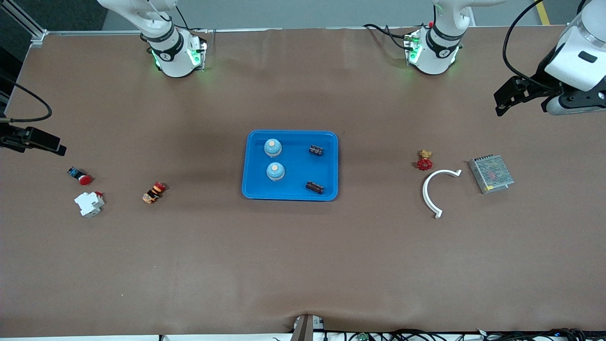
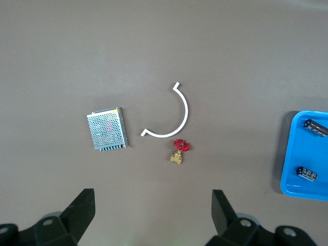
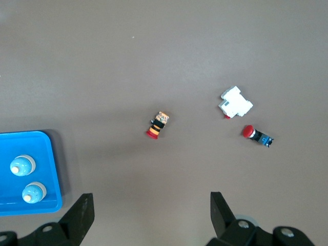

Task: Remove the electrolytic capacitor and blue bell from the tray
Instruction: 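Reach the left gripper to a capacitor while the right gripper reaches a bell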

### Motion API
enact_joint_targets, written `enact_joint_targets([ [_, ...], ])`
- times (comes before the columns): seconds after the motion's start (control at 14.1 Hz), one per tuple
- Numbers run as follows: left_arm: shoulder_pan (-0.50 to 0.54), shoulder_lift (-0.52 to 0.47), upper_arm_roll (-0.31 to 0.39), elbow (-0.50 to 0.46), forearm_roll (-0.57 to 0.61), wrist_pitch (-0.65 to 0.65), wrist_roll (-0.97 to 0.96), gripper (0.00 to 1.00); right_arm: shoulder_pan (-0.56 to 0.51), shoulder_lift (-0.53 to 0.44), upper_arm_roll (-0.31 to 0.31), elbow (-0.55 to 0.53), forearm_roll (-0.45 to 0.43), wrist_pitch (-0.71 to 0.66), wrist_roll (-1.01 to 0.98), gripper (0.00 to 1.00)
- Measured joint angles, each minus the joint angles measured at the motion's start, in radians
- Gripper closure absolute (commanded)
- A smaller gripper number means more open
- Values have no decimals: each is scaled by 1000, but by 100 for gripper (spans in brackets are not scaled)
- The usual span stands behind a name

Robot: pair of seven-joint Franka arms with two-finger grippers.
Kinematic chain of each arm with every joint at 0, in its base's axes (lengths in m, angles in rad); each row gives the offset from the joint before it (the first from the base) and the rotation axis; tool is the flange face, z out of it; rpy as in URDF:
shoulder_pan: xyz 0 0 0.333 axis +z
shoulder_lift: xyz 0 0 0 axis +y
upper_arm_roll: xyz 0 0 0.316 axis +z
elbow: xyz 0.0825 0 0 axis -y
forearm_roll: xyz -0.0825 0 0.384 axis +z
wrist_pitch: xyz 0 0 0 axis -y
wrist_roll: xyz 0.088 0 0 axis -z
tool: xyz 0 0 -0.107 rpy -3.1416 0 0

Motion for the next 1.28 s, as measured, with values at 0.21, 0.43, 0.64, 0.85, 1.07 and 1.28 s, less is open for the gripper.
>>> enact_joint_targets([
  [0.21, 0, 0, 0, 0, 0, 0, 0, 0, -6, -52, 3, -56, -1, 8, 0, 0],
  [0.43, 0, 6, 0, 1, 0, 0, 0, 0, -7, -80, 3, -75, -1, 17, 0, 0],
  [0.64, -7, 25, -10, 0, -24, -9, -6, 0, -7, -94, 6, -77, -1, 25, 0, 0],
  [0.85, -25, 79, -78, -6, -32, -8, -85, 0, -7, -98, 7, -77, -5, 30, 0, 0],
  [1.07, -69, 180, -143, -13, -33, 78, -274, 0, -7, -98, 9, -79, -35, 28, 0, 0],
  [1.28, -163, 309, -158, -16, -32, 206, -513, 0, -7, -98, 14, -84, -37, 27, 0, 0],
])
